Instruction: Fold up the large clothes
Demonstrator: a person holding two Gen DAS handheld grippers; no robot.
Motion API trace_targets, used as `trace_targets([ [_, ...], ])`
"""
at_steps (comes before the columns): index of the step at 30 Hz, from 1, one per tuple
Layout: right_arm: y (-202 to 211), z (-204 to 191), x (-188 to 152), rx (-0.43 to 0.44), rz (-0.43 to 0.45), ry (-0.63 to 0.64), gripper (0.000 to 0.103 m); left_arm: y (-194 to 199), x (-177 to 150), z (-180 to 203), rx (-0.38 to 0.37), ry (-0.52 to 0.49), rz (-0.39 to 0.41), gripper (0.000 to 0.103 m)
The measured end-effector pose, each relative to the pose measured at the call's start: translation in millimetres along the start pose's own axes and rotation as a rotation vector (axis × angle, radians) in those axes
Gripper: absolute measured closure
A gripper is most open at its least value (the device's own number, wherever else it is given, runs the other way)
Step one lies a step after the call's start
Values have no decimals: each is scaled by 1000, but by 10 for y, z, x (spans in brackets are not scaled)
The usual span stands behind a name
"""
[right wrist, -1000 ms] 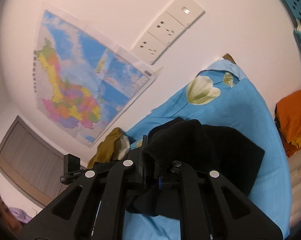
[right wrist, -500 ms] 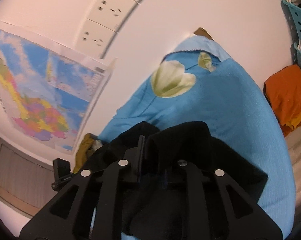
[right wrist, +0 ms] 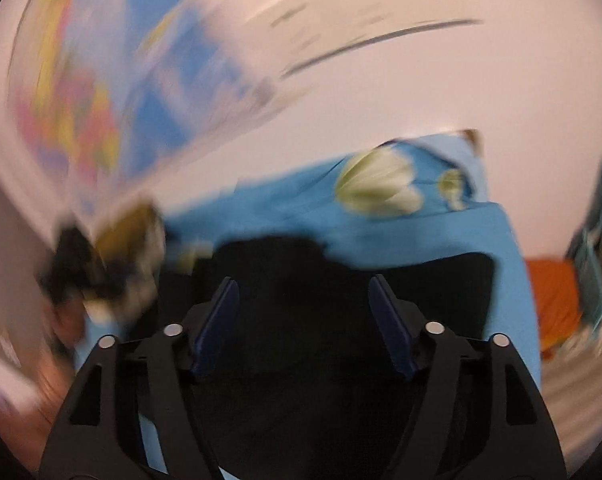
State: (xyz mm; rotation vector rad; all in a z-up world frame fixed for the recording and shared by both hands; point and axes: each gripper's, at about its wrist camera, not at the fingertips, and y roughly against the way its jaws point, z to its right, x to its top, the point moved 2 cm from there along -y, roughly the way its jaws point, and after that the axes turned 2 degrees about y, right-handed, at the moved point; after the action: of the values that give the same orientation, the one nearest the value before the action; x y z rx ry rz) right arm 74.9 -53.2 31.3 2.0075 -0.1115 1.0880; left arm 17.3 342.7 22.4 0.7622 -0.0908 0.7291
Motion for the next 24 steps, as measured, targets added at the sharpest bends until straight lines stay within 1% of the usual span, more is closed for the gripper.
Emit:
trace_targets([
  [1,-119,-97,-30,-24,-36,49,28,2,-54,75,12,-37,3,42],
  [2,-273,-189,-73,-48,-78,100,28,-24,-127,167,29,-85,-5,40],
  [3,-399,-240,-105,-67,-109,132,28,-107,-270,338,58,-181,-32,38],
  [4,-508,-266,-135,-89,-135,156,30,-162,-362,427,77,-232,-48,35],
  [5,-630,-278,-176,-135,-162,188,37,-277,-509,562,112,-308,-75,33],
  [6,-690,-272,-200,-163,-177,205,45,-379,-612,639,137,-353,-100,32],
  [8,-754,-290,-226,-148,-187,235,70,-605,-793,748,192,-430,-149,32],
  [9,-746,-312,-230,-163,-181,255,73,-750,-870,790,226,-471,-173,32],
  [10,-733,-342,-219,-179,-164,274,82,-848,-916,794,250,-493,-186,35],
  [11,-672,-353,-189,-167,-140,275,93,-951,-934,792,283,-506,-191,42],
  [12,-571,-341,-135,-163,-101,253,94,-1053,-928,781,312,-513,-199,69],
  [13,-449,-344,-62,-164,-52,238,94,-1124,-890,755,327,-497,-212,78],
  [14,-356,-356,10,-160,-9,238,94,-1133,-823,741,319,-480,-193,82],
  [15,-280,-367,63,-152,27,245,94,-1112,-768,737,305,-476,-167,89],
  [16,-208,-388,137,-143,65,241,94,-1075,-693,746,297,-472,-132,92],
  [17,-194,-397,191,-141,91,229,94,-994,-582,772,290,-454,-82,93],
  [18,-239,-409,222,-154,97,234,94,-945,-526,784,290,-452,-48,94],
  [19,-387,-401,231,-193,70,257,94,-893,-482,815,304,-460,-13,94],
  [20,-498,-364,220,-209,35,256,93,-864,-448,823,318,-470,11,94],
  [21,-684,-303,203,-214,-29,241,92,-891,-427,790,326,-466,4,94],
  [22,-875,-230,134,-213,-115,231,83,-969,-436,728,356,-469,-23,91],
  [23,-977,-178,66,-210,-161,226,76,-1051,-467,692,389,-481,-45,87],
  [24,-999,-149,18,-197,-168,218,75,-1152,-508,619,440,-494,-79,77],
])
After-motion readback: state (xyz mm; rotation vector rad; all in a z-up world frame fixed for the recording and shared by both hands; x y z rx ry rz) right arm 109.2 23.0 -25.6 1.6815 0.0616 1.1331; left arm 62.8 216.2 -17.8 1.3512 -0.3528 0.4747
